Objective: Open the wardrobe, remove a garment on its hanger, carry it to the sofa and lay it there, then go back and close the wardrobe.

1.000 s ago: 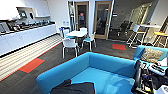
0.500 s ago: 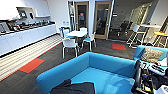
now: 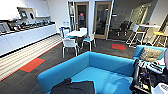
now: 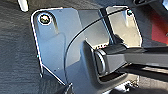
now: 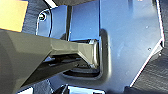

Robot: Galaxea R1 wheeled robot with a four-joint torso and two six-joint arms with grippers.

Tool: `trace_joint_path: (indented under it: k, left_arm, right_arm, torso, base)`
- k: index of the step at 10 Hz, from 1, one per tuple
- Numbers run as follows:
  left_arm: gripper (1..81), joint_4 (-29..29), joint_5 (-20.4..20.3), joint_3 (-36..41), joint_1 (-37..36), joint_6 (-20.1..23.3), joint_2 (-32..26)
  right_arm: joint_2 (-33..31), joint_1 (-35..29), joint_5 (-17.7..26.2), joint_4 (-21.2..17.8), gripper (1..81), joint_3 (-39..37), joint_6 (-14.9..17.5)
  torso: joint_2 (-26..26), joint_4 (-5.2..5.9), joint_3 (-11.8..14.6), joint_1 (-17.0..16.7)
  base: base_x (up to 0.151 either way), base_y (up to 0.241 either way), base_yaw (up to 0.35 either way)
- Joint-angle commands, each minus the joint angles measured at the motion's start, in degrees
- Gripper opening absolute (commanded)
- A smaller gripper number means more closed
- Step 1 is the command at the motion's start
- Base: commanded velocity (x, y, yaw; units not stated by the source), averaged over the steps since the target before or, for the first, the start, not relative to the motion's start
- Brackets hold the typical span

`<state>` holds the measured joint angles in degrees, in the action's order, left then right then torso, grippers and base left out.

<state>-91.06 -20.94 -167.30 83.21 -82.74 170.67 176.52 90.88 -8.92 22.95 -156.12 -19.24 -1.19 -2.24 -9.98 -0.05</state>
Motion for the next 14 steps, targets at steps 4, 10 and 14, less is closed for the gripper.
trace_joint_path:
  k: [4, 10, 14]
  left_arm:
    - [81.1, -0.5, 2.0, -0.6, -2.0, 0.1, -0.4]
    - [81.1, -0.5, 2.0, -0.5, -2.0, 0.1, -0.5]
    - [81.1, -0.5, 2.0, -0.5, -2.0, 0.1, -0.3]
  right_arm:
    - [0.5, -1.5, 2.9, -0.4, 81.1, 0.1, 0.3]
    - [0.5, -1.4, 2.9, -0.4, 81.1, 0.1, 0.3]
    - [0.5, -1.4, 2.9, -0.4, 81.1, 0.0, 0.3]
  torso:
    - [0.0, 0.00, 0.0, 0.1]
    - [-0.1, 0.00, 0.0, 0.1]
    - [-0.1, 0.00, 0.0, 0.1]
  base:
    - [-0.070, 0.000, 0.000]
    - [-0.022, 0.000, 0.000]
    - [0.000, 0.000, 0.000]
